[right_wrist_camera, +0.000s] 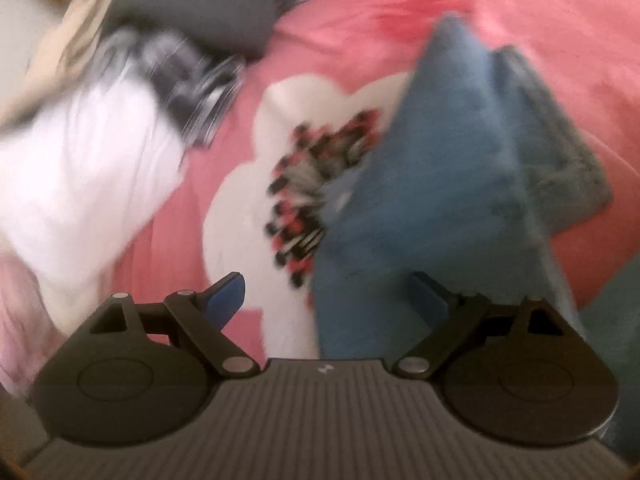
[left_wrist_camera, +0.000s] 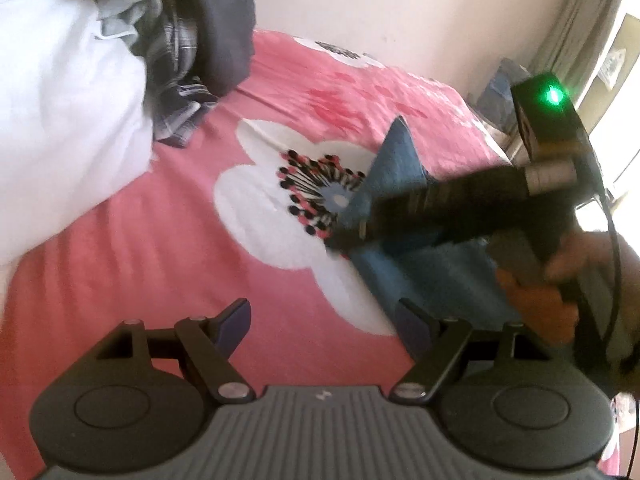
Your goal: Fold clothes
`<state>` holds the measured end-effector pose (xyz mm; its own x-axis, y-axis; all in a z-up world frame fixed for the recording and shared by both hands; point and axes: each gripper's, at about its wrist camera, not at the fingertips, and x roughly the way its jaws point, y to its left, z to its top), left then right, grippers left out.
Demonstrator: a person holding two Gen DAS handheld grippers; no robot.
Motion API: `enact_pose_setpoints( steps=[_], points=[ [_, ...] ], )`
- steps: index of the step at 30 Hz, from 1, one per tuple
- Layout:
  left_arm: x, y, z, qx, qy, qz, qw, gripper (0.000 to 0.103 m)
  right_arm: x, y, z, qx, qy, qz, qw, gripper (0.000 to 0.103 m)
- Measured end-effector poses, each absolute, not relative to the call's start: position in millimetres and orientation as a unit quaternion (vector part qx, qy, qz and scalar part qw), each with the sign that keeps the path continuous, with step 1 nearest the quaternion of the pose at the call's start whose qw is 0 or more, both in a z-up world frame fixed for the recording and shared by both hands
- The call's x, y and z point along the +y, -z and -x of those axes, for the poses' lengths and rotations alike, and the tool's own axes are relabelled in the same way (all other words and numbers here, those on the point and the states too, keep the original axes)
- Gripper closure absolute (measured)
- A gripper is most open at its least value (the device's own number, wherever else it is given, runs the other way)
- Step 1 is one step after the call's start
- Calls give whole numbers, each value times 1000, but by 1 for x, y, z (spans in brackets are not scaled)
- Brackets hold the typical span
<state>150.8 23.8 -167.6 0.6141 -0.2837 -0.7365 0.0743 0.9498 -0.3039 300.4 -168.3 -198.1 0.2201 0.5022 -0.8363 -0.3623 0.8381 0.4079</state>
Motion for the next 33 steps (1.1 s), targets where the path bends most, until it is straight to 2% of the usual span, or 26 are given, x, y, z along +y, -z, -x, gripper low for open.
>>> enact_pose_setpoints(
  steps=[1, 2, 3, 5, 9, 14, 17, 19, 20, 21, 24, 26, 33],
  points=[
    [25, 167, -151, 426, 99, 124, 890, 23, -160, 199, -294, 560, -279, -41, 779, 46],
    [27, 166, -150, 425, 97, 126, 891, 23, -155, 199, -288, 560, -279, -25, 780, 61],
    [28, 164, -149, 422, 95, 127, 893, 23, -153, 199, -283, 566, -284, -26, 774, 86],
    [31, 158, -147, 413, 91, 128, 897, 23, -153, 203, -272, 591, -290, -51, 751, 102],
    [38, 143, -139, 394, 80, 128, 907, 23, -150, 205, -227, 618, -316, -55, 718, 103],
    [41, 134, -131, 387, 71, 119, 912, 23, -164, 185, -172, 598, -328, -63, 728, 103],
    [40, 134, -125, 391, 70, 111, 911, 23, -175, 169, -149, 578, -327, -71, 745, 99],
    [40, 135, -124, 399, 69, 109, 908, 23, -189, 152, -156, 547, -308, -82, 774, 70],
    [40, 137, -124, 403, 69, 109, 906, 23, -195, 143, -164, 530, -294, -87, 791, 40],
    [40, 139, -124, 406, 69, 111, 904, 23, -200, 135, -172, 512, -279, -91, 807, 23],
    [41, 146, -122, 416, 71, 114, 899, 21, -212, 116, -205, 452, -255, -86, 850, 8],
    [41, 152, -122, 423, 73, 116, 896, 19, -213, 121, -232, 441, -223, -72, 866, 1],
    [44, 171, -128, 443, 79, 125, 884, 18, -219, 196, -307, 540, -139, -117, 822, 1]
  ],
)
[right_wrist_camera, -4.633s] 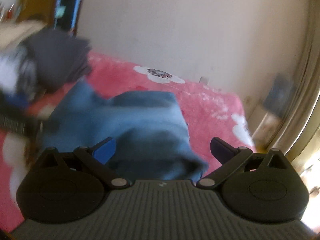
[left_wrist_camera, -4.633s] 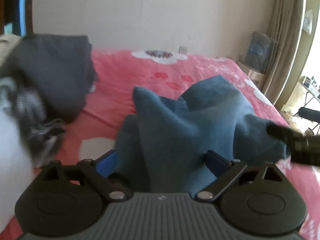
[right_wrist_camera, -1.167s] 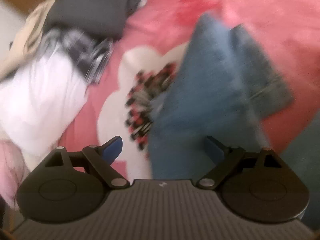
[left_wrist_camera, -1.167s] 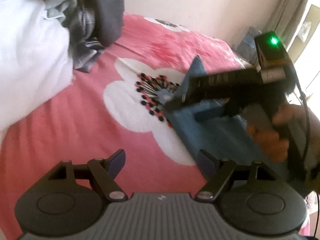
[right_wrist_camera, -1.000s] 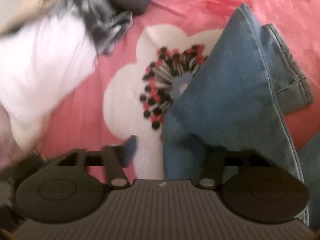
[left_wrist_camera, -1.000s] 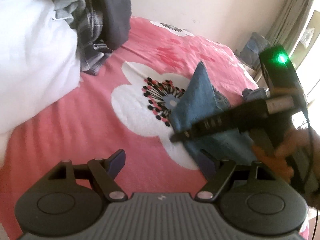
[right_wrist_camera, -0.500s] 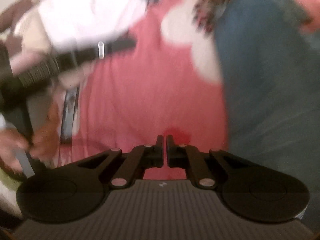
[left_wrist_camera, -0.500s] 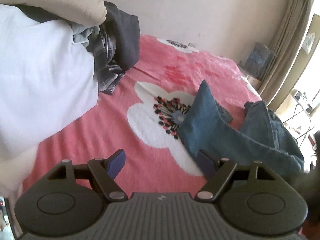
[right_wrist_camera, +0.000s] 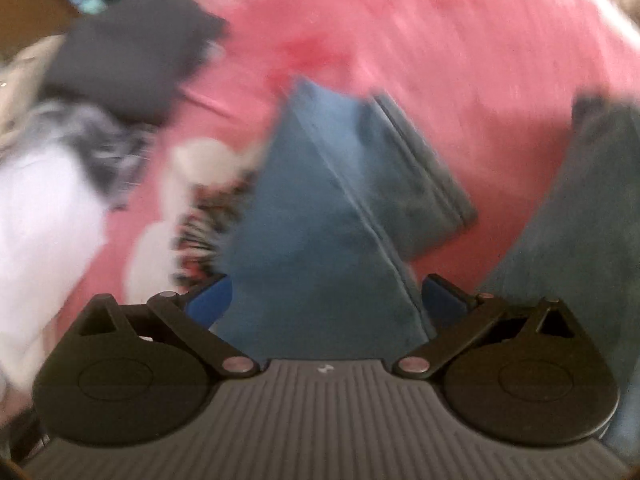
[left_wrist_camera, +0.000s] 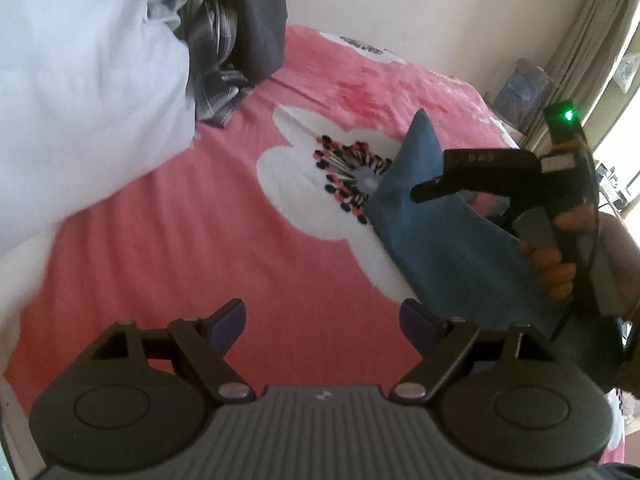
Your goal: Fold clothes
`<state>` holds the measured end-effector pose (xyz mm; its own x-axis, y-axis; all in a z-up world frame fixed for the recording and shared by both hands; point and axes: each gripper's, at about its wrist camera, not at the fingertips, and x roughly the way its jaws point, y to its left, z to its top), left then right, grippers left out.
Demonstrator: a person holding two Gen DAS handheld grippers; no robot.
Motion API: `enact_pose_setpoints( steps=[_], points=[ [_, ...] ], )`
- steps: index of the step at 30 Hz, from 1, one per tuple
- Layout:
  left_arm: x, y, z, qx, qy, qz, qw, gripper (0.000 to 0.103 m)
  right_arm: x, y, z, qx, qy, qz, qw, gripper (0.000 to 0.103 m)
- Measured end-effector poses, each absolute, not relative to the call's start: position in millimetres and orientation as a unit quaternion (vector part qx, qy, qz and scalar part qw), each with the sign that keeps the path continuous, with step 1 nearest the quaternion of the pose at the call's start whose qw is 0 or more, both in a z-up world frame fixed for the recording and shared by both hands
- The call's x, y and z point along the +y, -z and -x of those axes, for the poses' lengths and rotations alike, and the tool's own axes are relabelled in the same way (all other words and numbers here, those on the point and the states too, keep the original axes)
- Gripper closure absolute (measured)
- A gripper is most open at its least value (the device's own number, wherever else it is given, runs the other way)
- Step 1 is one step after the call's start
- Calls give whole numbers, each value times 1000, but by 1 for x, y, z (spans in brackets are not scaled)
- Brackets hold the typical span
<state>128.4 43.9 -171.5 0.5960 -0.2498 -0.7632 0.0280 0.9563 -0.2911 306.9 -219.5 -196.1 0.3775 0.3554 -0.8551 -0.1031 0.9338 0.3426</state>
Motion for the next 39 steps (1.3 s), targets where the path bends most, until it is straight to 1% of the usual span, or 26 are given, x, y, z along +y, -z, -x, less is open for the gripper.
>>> enact_pose_setpoints(
  steps=[2, 3, 4, 5, 6, 7, 8, 9, 12, 18, 22, 26, 28, 29, 30, 32, 34, 36, 39],
  points=[
    [45, 175, -131, 442, 79, 131, 884, 18, -217, 201, -300, 534, -149, -123, 823, 1],
    [46, 175, -133, 441, 79, 133, 884, 18, -214, 201, -294, 536, -159, -117, 821, 7],
    [47, 176, -134, 441, 78, 136, 884, 18, -209, 199, -287, 539, -171, -107, 818, 16],
    [47, 177, -135, 440, 78, 139, 884, 18, -204, 197, -280, 542, -183, -96, 815, 34],
    [48, 177, -136, 438, 78, 144, 884, 18, -202, 195, -273, 545, -194, -89, 811, 51],
    [49, 176, -137, 436, 78, 148, 884, 18, -200, 194, -265, 555, -208, -93, 800, 59],
    [49, 176, -138, 435, 78, 153, 884, 18, -198, 195, -256, 567, -225, -103, 786, 85],
    [50, 174, -139, 432, 79, 157, 885, 18, -196, 195, -247, 578, -241, -112, 771, 94],
    [54, 166, -140, 417, 81, 165, 890, 18, -189, 197, -216, 611, -287, -130, 726, 94],
    [57, 155, -141, 399, 88, 172, 896, 18, -170, 194, -125, 674, -368, -97, 634, 95],
    [43, 159, -143, 409, 101, 160, 893, 18, -164, 193, -65, 713, -402, -75, 570, 95],
    [22, 170, -141, 426, 122, 138, 886, 18, -184, 166, -55, 696, -384, -70, 603, 91],
    [10, 177, -139, 436, 128, 126, 882, 18, -195, 151, -52, 684, -373, -69, 623, 86],
    [5, 180, -137, 440, 130, 120, 880, 18, -201, 144, -50, 678, -368, -68, 632, 77],
    [0, 182, -135, 443, 132, 113, 879, 18, -207, 137, -49, 672, -363, -67, 642, 60],
    [-10, 186, -130, 444, 135, 98, 881, 17, -218, 122, -46, 660, -352, -65, 661, 38],
    [-21, 187, -127, 442, 133, 73, 884, 14, -229, 108, -42, 647, -341, -64, 679, 34],
    [-30, 187, -125, 441, 133, 51, 886, 14, -240, 93, -39, 634, -329, -62, 697, 28],
    [-38, 183, -123, 439, 136, 42, 887, 14, -275, 74, -58, 598, -310, -103, 732, 27]
  ],
)
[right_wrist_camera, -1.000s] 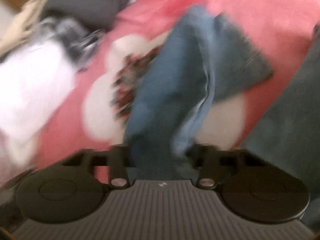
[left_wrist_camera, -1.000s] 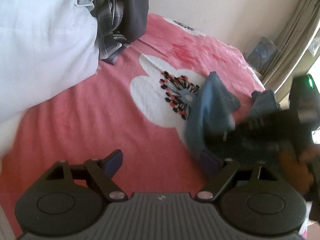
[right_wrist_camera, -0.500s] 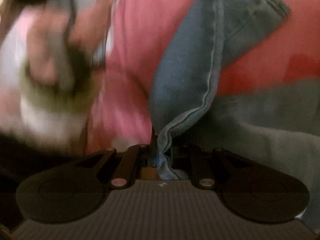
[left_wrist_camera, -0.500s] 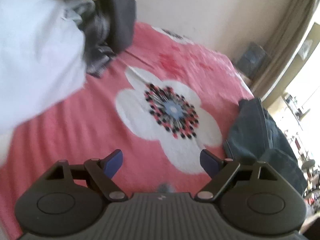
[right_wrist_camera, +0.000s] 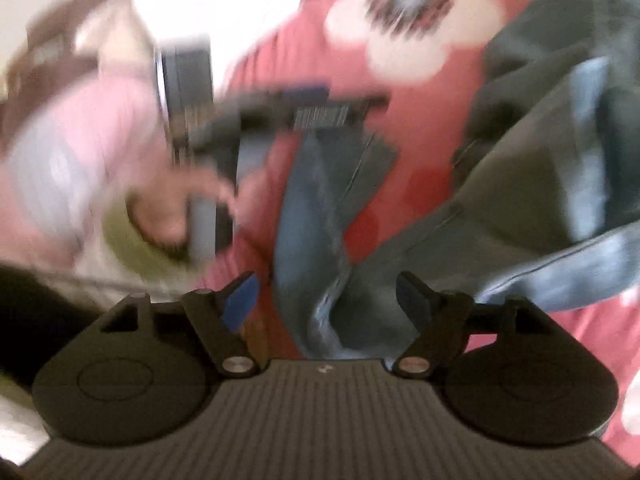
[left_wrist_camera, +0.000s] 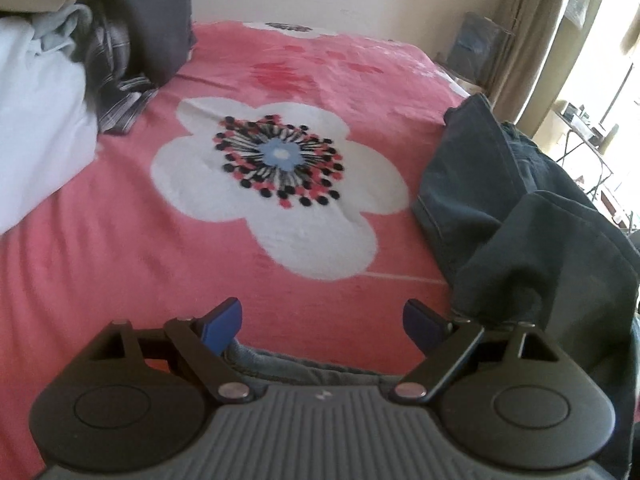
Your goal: Fold clothes
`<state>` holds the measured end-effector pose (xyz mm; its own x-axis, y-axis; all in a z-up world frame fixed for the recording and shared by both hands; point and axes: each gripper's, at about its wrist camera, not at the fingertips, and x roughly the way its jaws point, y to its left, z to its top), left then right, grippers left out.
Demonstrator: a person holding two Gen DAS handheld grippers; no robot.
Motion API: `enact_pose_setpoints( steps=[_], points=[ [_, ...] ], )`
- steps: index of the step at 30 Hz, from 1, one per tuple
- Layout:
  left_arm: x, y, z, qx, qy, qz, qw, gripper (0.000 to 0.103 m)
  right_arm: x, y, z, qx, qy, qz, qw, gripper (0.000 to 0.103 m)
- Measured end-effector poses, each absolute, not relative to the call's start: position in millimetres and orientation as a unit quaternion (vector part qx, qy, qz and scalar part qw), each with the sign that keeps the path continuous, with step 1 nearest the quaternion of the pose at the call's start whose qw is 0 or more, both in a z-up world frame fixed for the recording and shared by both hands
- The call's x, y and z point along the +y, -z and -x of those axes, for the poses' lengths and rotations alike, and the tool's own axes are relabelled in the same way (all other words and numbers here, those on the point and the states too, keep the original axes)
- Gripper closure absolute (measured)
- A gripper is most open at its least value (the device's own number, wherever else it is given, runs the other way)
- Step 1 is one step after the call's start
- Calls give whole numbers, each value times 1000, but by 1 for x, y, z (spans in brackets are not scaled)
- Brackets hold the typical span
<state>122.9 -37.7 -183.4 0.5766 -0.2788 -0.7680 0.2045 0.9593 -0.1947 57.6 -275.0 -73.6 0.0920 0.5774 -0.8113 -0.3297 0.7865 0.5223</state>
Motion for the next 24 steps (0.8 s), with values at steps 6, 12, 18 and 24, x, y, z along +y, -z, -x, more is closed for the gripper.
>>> enact_pose_setpoints(
  steps=[6, 12, 18, 24],
  points=[
    [-46, 176, -119, 430, 141, 35, 891, 14, -329, 64, -108, 530, -227, -154, 803, 27],
    [-51, 170, -118, 418, 180, 67, 888, 14, -358, 86, -168, 489, -126, -143, 851, 27],
    [-48, 166, -119, 411, 178, 67, 892, 14, -319, 108, -155, 529, -190, -146, 814, 44],
    [-31, 156, -125, 398, 163, 90, 898, 14, -276, 130, -139, 569, -261, -149, 766, 95]
  ],
)
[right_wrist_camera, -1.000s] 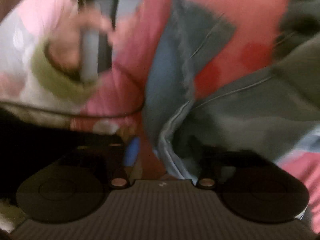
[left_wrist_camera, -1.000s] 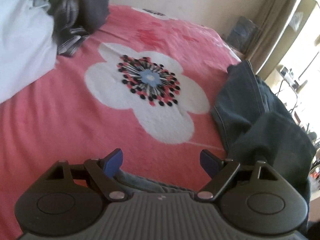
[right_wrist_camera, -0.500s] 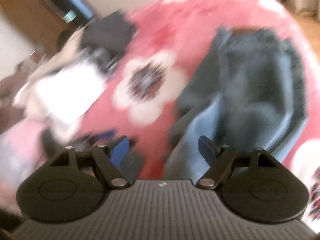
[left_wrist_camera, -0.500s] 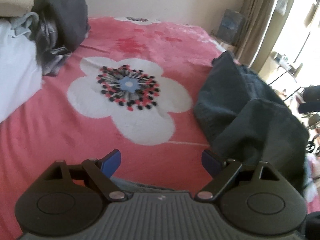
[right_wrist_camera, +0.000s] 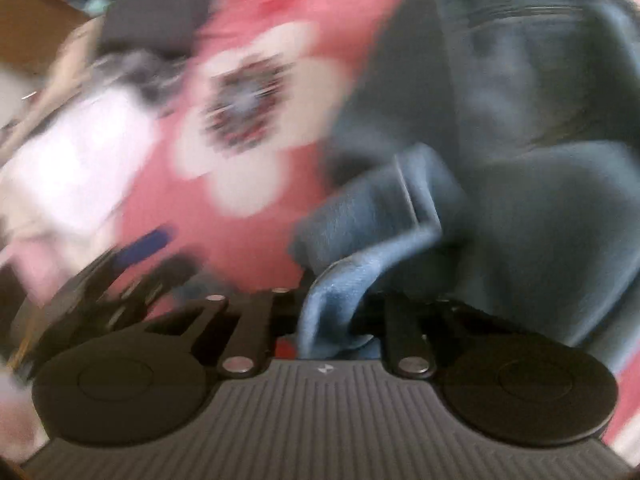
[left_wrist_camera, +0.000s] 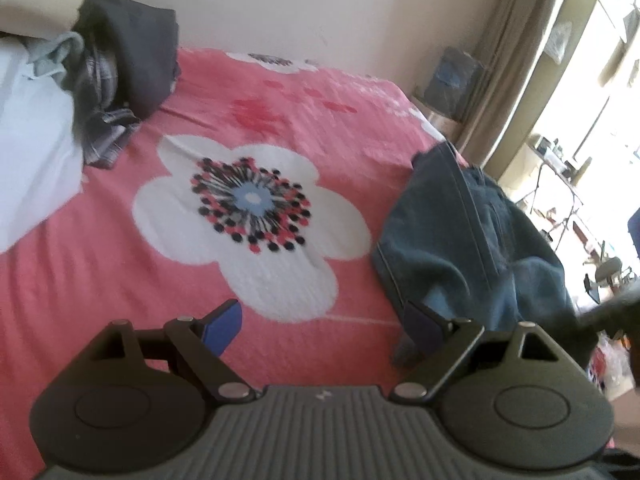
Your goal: Fold clothes
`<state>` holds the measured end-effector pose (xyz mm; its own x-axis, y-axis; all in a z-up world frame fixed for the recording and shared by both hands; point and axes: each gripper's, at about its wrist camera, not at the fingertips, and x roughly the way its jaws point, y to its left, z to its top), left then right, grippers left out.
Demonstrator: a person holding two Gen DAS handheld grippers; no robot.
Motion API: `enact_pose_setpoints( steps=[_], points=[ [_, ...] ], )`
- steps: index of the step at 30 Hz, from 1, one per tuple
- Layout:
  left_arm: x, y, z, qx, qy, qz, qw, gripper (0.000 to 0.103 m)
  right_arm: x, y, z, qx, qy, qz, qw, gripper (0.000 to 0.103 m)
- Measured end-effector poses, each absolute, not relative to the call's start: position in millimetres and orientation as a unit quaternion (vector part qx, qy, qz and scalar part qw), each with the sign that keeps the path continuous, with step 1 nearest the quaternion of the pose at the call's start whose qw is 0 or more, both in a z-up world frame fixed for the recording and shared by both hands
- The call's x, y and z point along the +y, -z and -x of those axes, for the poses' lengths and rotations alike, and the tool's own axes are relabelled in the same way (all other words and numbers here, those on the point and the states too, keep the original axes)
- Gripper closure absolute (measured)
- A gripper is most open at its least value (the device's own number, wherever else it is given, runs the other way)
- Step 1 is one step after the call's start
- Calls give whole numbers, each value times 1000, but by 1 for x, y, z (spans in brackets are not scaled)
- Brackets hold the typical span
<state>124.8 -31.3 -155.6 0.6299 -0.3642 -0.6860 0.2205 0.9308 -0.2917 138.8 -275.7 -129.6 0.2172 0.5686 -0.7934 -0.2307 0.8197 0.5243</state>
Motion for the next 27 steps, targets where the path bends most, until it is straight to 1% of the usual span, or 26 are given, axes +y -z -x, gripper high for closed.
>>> enact_pose_setpoints(
  steps=[2, 6, 8, 9, 11, 13, 14, 15, 16, 17, 18, 21, 24, 27],
  points=[
    [-26, 151, -126, 395, 161, 103, 899, 14, -261, 137, -133, 581, -284, -149, 748, 97],
    [-21, 144, -125, 392, 173, 126, 895, 14, -207, 134, -87, 599, -377, -86, 701, 97],
    [-23, 143, -123, 393, 184, 128, 892, 14, -184, 138, -63, 602, -401, -27, 690, 97],
    [-25, 144, -121, 395, 188, 124, 891, 14, -173, 142, -52, 601, -404, 15, 690, 95],
    [-31, 145, -118, 399, 197, 116, 888, 14, -160, 151, -40, 606, -390, 67, 690, 91],
    [-37, 145, -115, 400, 205, 106, 887, 14, -158, 150, -36, 606, -381, 77, 694, 84],
    [-40, 145, -113, 401, 209, 103, 886, 14, -160, 145, -35, 601, -381, 72, 699, 76],
    [-42, 145, -112, 401, 213, 101, 885, 14, -162, 139, -35, 596, -380, 66, 704, 60],
    [-44, 145, -111, 401, 217, 101, 884, 14, -168, 132, -33, 587, -379, 60, 713, 52],
    [-45, 145, -111, 401, 220, 102, 883, 13, -174, 124, -32, 576, -376, 55, 723, 40],
    [-47, 145, -111, 401, 224, 104, 882, 12, -181, 116, -31, 565, -374, 49, 734, 36],
    [-53, 145, -109, 401, 232, 100, 881, 12, -211, 88, -34, 543, -365, 11, 756, 31],
    [-60, 146, -106, 404, 242, 95, 877, 12, -261, 65, -51, 513, -333, -64, 789, 26],
    [-69, 148, -103, 409, 253, 85, 873, 12, -317, 54, -78, 471, -254, -142, 833, 26]
  ],
)
